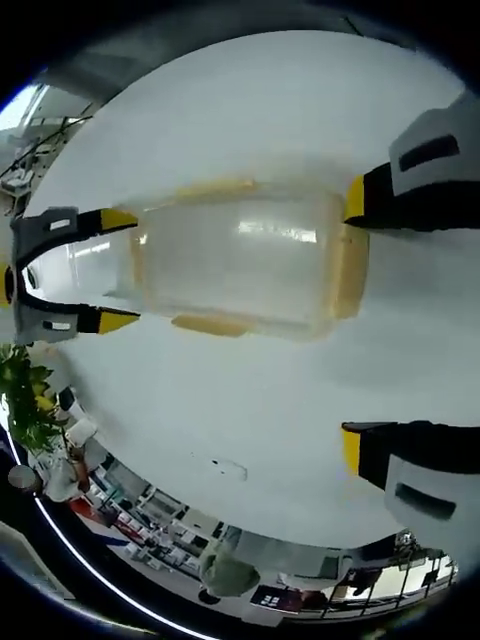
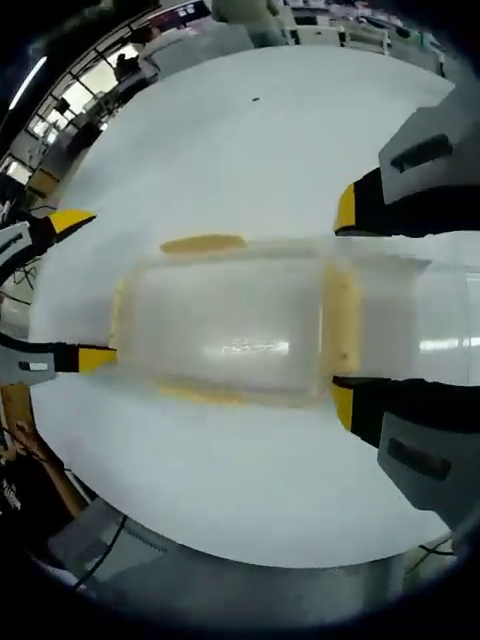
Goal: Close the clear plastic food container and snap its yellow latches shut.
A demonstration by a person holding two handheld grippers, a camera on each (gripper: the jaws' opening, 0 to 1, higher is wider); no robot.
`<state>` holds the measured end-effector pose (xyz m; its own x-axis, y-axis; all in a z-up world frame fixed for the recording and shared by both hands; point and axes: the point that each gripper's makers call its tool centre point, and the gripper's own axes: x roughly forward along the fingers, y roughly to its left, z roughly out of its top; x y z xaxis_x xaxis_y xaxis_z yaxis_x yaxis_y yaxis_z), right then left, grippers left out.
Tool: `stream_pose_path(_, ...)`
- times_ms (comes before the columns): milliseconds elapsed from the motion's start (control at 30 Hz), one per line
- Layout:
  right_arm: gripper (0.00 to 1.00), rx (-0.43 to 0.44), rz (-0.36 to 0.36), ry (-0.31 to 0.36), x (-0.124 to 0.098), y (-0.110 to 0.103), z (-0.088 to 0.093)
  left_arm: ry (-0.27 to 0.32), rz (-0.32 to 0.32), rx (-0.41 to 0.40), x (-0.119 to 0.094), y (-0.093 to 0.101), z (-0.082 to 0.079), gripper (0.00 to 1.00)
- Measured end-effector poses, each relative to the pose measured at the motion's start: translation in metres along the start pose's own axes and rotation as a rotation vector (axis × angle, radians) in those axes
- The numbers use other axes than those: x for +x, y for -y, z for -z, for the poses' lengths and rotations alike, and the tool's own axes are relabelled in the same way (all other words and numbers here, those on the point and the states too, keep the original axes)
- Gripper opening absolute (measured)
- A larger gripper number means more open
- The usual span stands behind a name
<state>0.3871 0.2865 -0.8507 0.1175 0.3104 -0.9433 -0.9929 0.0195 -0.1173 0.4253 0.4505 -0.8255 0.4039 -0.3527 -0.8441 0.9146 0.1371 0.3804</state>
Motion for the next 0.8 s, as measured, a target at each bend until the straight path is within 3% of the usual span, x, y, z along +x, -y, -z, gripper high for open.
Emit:
stream_pose_path(67, 0.48, 0.029, -0.044, -0.005, 0.001, -0.004, 0.001, -0.002, 0.01, -0.01, 0.002, -0.002, 0.002, 0.74)
stream_pose_path(300, 0.45, 0.024, -0.085, -0.019, 0.002, -0.008, 0.001, -0.014, 0.027, -0.031, 0.003, -0.002, 0.004, 0.77)
stream_pose_path(367, 0.43, 0.067, -0.111, -0.024, 0.002, -0.012, 0.003, -0.015, 0.038, -0.028, 0.004, -0.001, 0.004, 0.77)
stream_pose_path(700, 0.43, 0.043, -0.11, -0.121, 0.002, -0.011, 0.002, -0.019, 0.072, 0.017, 0.006, 0.001, 0.001, 0.75)
stream_pose_path(800, 0.44, 0.04, -0.111, -0.147, 0.003, -0.009, 0.003, -0.019, 0.128, -0.004, 0.008, 0.006, 0.003, 0.7)
